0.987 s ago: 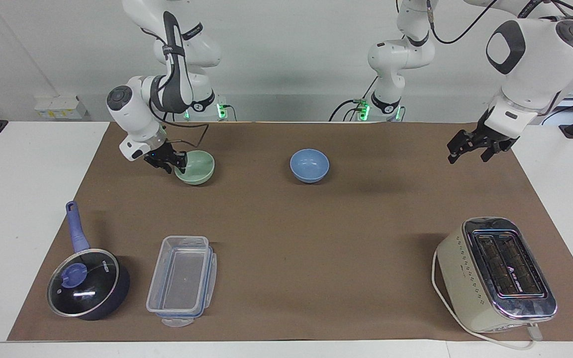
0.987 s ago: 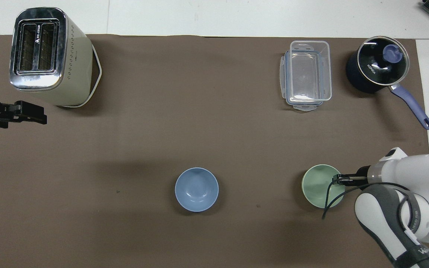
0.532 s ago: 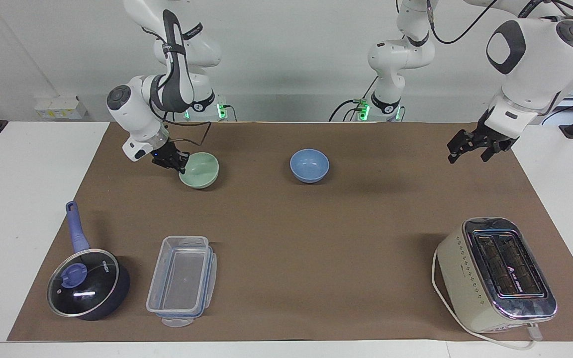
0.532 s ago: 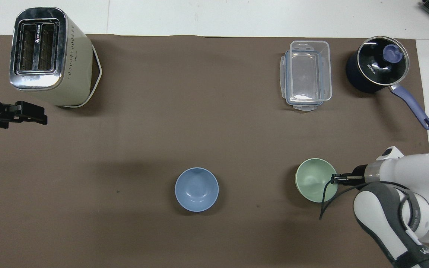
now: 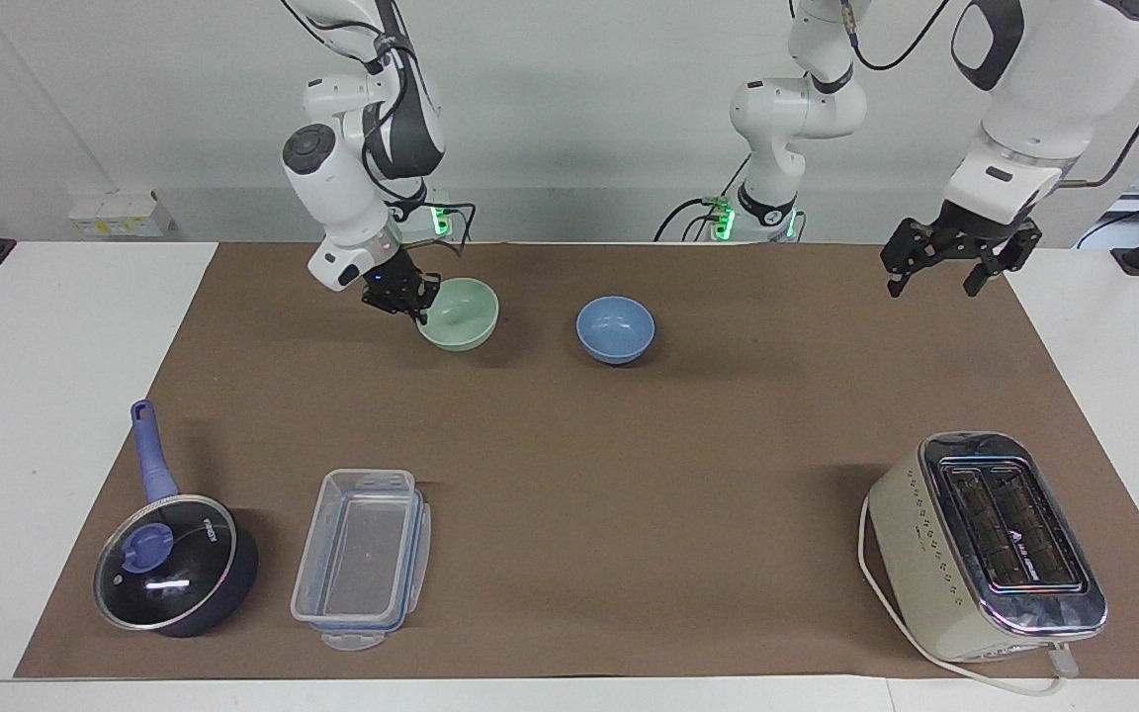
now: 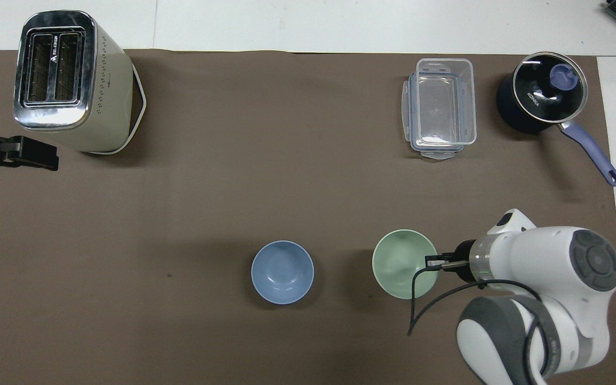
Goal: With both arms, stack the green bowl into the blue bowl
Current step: 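Carry the green bowl with the right gripper over the blue bowl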
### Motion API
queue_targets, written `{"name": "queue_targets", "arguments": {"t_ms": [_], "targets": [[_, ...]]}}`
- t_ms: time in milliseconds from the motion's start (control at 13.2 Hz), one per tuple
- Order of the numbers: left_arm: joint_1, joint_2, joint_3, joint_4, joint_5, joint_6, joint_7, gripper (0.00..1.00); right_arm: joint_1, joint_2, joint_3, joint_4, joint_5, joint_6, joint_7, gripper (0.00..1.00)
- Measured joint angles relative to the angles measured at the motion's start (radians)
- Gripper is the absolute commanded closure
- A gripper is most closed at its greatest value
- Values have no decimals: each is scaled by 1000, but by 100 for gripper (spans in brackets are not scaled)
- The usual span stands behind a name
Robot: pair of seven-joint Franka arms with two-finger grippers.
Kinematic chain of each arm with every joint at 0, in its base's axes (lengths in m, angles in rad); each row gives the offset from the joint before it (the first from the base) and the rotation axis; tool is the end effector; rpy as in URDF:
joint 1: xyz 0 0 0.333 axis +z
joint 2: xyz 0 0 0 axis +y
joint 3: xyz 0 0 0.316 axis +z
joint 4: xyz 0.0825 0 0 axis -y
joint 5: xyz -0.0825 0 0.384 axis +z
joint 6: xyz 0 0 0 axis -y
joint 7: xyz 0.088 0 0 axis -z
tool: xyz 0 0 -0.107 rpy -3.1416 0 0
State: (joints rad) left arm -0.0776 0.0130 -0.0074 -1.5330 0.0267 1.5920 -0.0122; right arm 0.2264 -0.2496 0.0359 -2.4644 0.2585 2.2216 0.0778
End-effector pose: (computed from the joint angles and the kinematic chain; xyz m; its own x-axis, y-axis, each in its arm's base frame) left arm 0.5595 -0.0448 0.6371 0.9962 -0.0732 0.0463 -0.0721 -0.9971 -0.0260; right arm 0.4305 0.1240 0.3893 0.9993 0.0293 -0.0233 0.0242 -0.9806 -0.1946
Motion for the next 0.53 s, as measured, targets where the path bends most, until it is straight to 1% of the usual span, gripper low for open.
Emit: {"name": "queue_targets", "arguments": {"t_ms": [228, 380, 532], "targets": [[0, 1, 5, 6, 0, -18, 2, 0, 153, -3, 11, 15, 0, 43, 149, 100], [3, 0, 11, 1, -4, -22, 1, 0, 221, -1, 19, 23, 0, 71, 211, 100], [11, -1, 17, -6, -27, -22, -1, 0, 265, 12, 19, 32, 0, 94, 261, 100]]}}
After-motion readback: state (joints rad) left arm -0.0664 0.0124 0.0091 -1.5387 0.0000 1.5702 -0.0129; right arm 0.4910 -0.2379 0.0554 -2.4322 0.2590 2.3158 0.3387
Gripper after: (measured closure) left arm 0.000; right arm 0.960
